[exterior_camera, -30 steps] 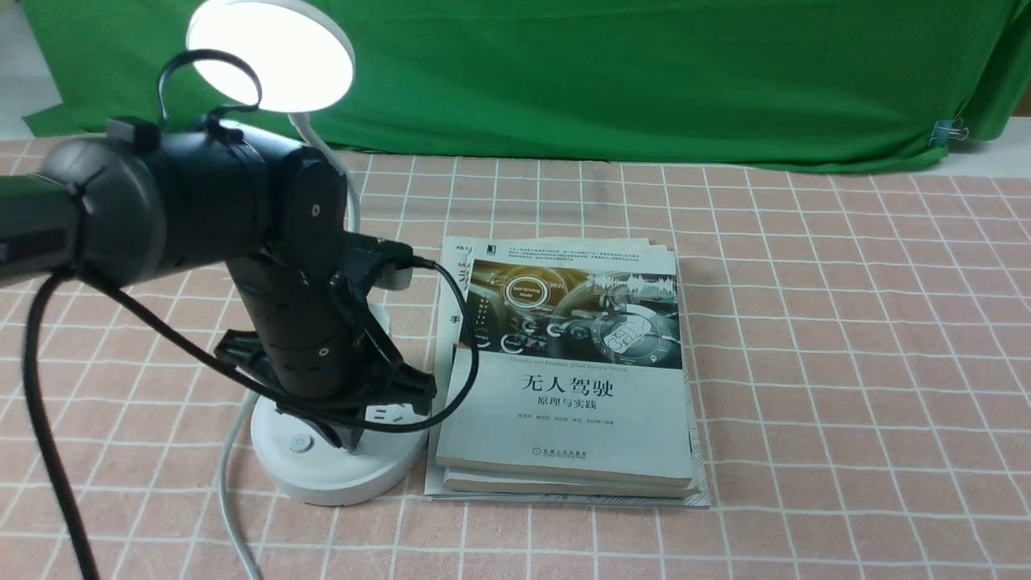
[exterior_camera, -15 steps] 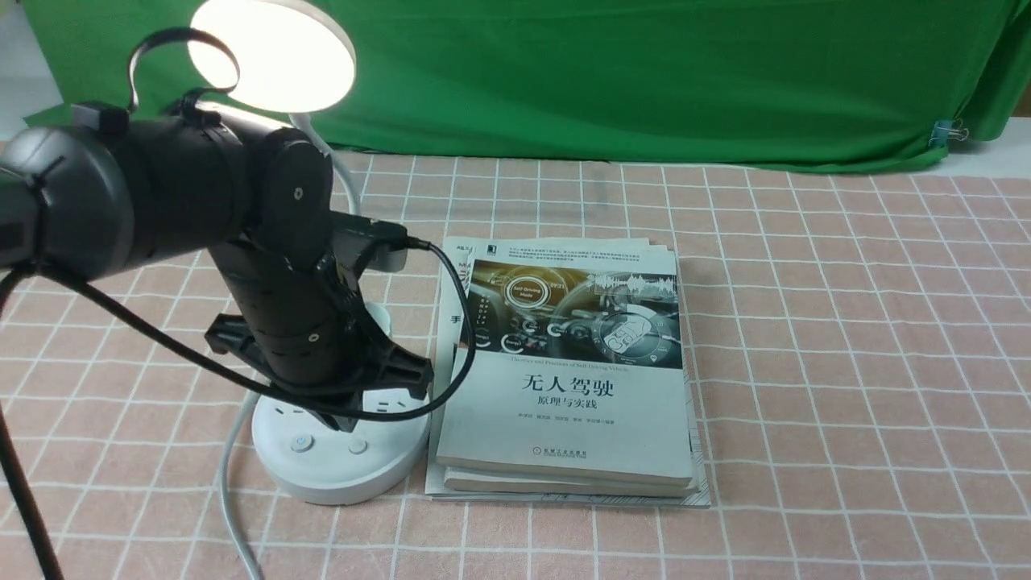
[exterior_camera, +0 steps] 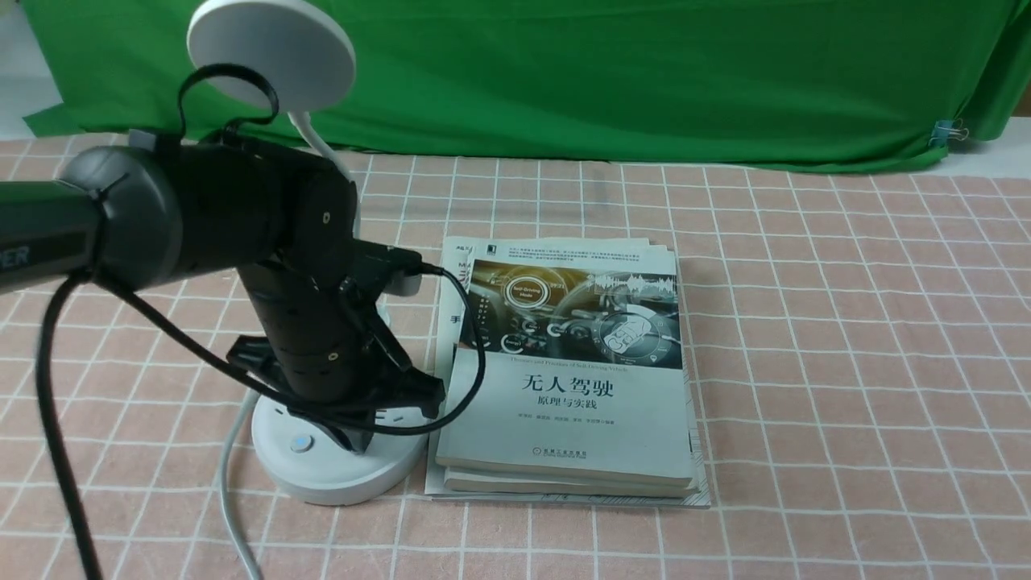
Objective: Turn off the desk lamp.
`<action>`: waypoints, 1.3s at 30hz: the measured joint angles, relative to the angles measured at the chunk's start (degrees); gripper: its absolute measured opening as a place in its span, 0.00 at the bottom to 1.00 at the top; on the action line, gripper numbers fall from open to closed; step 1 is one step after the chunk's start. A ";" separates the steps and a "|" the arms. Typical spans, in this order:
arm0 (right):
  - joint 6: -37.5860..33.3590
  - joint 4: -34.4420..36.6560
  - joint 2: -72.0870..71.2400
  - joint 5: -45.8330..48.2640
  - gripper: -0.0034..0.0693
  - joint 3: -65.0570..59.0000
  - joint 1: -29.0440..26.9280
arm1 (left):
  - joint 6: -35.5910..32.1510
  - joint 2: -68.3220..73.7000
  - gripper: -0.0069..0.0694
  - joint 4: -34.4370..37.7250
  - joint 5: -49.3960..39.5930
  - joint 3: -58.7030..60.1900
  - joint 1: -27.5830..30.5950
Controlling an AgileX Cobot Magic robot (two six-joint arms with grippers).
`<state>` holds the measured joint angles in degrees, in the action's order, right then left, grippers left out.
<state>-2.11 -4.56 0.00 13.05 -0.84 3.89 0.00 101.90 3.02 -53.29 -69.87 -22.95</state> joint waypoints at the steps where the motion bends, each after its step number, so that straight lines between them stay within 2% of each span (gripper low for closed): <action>1: 0.00 0.00 0.00 0.00 0.38 0.00 0.00 | 0.00 -1.42 0.10 0.19 -0.37 0.04 0.00; 4: 0.00 0.00 0.00 0.00 0.38 0.00 0.00 | 0.00 -7.20 0.10 1.71 -1.05 1.85 0.00; 8: 0.00 0.00 0.00 0.00 0.38 0.00 0.00 | -0.96 -19.58 0.10 4.80 3.64 11.23 0.00; 11: 0.00 0.00 0.00 0.00 0.38 0.00 0.00 | -1.01 -34.37 0.10 8.13 13.12 23.66 -0.03; 12: 0.00 0.00 0.00 0.00 0.38 0.00 0.00 | -1.01 -35.18 0.10 8.38 13.80 24.36 -0.03; 13: 0.00 0.00 0.00 0.00 0.38 0.00 0.00 | -1.01 -41.96 0.10 10.45 20.01 30.57 -0.03; 19: 0.00 0.00 0.00 0.00 0.38 0.00 0.00 | -1.01 -56.68 0.10 12.52 33.57 44.09 -0.07; 25: 0.00 0.00 0.00 0.00 0.38 0.00 0.00 | -2.44 -61.92 0.10 8.14 35.31 49.22 -0.07; 39: 0.00 0.00 0.00 0.00 0.38 0.00 0.00 | -3.85 -63.56 0.10 2.14 38.27 50.44 0.24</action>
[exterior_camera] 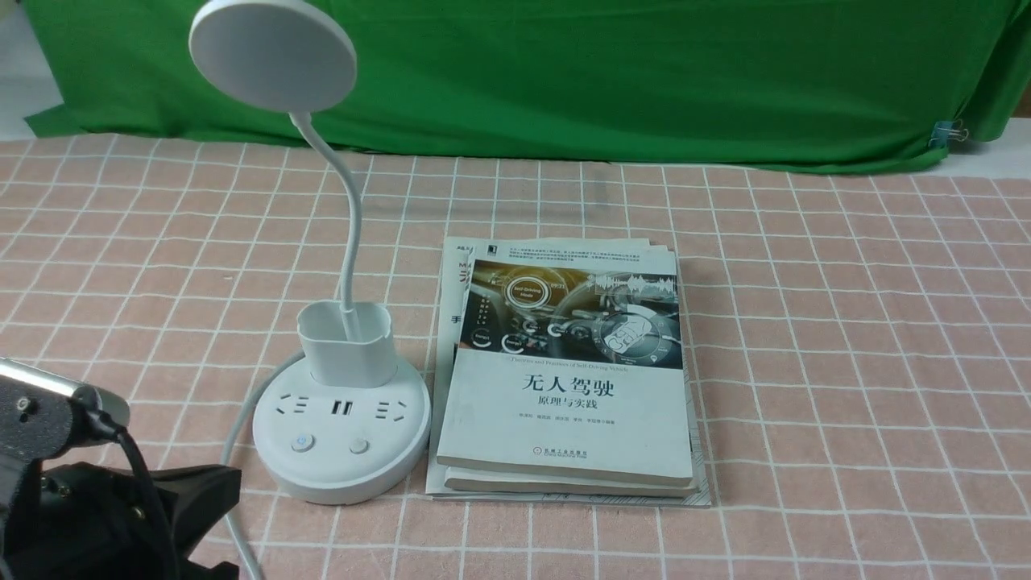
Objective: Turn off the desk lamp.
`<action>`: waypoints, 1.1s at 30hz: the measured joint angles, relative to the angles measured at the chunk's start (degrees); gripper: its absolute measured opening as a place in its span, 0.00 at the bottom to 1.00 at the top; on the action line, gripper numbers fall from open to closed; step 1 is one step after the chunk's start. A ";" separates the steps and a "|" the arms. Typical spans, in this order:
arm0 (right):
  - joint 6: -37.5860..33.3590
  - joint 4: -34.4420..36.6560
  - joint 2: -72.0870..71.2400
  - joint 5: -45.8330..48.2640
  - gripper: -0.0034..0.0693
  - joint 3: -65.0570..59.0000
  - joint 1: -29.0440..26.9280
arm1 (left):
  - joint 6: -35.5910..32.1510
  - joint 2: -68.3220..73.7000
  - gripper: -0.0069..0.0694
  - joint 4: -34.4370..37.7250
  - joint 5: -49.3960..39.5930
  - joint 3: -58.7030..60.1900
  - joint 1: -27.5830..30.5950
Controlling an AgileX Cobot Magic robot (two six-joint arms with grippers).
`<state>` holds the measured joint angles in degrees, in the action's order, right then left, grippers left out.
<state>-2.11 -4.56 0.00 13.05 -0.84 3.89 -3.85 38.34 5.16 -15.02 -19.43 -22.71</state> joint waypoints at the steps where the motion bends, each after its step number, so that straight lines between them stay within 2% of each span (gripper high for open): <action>1: 0.00 0.00 0.00 0.00 0.38 0.00 0.00 | 0.00 -1.51 0.10 -0.37 1.01 0.67 0.59; 7: 0.00 0.00 0.00 0.00 0.38 0.00 0.00 | -0.14 -16.00 0.10 -0.83 6.77 7.96 8.96; 11: 0.00 0.00 0.00 0.00 0.38 0.00 0.00 | -0.19 -27.67 0.10 -0.59 7.03 16.07 17.94; 15: 0.00 0.00 0.00 0.00 0.38 0.00 0.00 | -0.19 -35.16 0.10 0.92 4.11 19.56 22.47; 21: 0.00 0.00 0.00 0.00 0.38 0.00 0.00 | -0.19 -38.22 0.10 1.93 -1.48 19.78 23.66; 33: 0.00 0.00 0.00 0.00 0.38 0.00 0.00 | -0.19 -38.37 0.10 2.08 -2.23 19.78 23.66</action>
